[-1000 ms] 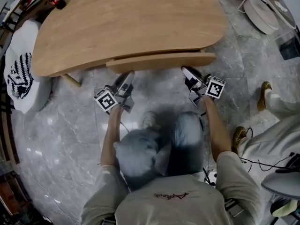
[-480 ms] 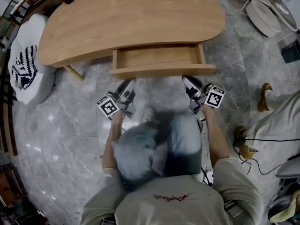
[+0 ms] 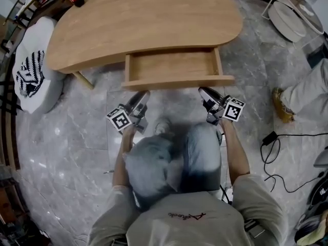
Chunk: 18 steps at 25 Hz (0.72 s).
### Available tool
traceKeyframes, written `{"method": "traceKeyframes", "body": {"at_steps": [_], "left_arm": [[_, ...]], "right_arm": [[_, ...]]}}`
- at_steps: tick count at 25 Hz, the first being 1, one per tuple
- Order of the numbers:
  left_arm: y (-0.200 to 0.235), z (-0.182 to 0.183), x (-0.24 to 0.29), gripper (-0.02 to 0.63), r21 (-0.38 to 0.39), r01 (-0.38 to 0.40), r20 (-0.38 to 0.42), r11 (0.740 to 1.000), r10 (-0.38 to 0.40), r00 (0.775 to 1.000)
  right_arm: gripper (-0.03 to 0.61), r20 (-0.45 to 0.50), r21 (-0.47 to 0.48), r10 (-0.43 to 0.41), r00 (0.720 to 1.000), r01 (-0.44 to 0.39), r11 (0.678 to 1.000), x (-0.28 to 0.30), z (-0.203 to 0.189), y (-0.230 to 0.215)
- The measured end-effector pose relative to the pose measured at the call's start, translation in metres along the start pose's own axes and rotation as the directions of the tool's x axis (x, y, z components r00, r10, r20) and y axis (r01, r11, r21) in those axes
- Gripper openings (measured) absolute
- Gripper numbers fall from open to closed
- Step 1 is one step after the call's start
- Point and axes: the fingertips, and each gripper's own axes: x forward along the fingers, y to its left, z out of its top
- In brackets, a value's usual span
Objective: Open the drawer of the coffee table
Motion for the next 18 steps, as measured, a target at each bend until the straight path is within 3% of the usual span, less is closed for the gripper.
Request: {"method": "traceKeyframes", "body": {"at_steps": [3,4,6,10,12,15,17,18], "left_arm": [[0.004,-0.010,-0.006,0.139,0.036,-0.024,-0.036,0.999,0.025,0.999],[0.005,-0.012,-0.008,0.094,0.040,-0.027,-0.035,0.999,0.029,0.999],[0.003,-0.012,-0.012,0.091,0.053,-0.038,-0.024,0.998,0.039,0.999],[0.010,-0.020,-0.022,0.020,0.206,-0.131,-0.078,0.970,0.149,0.986],[0.014,-0.025,-0.025,0.000,0.333,-0.182,-0.118,0.925,0.233,0.965],[0.023,-0.030,-0.026,0.000,0.528,-0.220,-0.163,0.820,0.352,0.922],[0.028,-0.030,-0.024,0.000,0.616,-0.218,-0.172,0.757,0.399,0.901],[0.030,-0.031,-0.024,0.000,0.640,-0.211,-0.177,0.739,0.409,0.895]], "right_arm": [[0.058,-0.012,-0.009,-0.022,1.000,0.021,1.000,-0.007,-0.006,-0.003],[0.052,-0.004,-0.006,-0.022,1.000,0.022,1.000,-0.011,-0.006,-0.003],[0.050,0.007,-0.024,-0.045,0.999,0.045,0.999,-0.017,-0.005,-0.006],[0.006,-0.045,-0.205,-0.200,0.979,0.187,0.961,-0.028,-0.008,-0.015],[0.006,-0.085,-0.335,-0.298,0.951,0.254,0.907,-0.032,-0.014,-0.022],[0.005,-0.117,-0.520,-0.430,0.895,0.314,0.795,-0.035,-0.019,-0.033],[0.005,-0.126,-0.595,-0.479,0.869,0.321,0.737,-0.034,-0.023,-0.039],[0.005,-0.127,-0.613,-0.495,0.859,0.325,0.720,-0.034,-0.025,-0.041]]}}
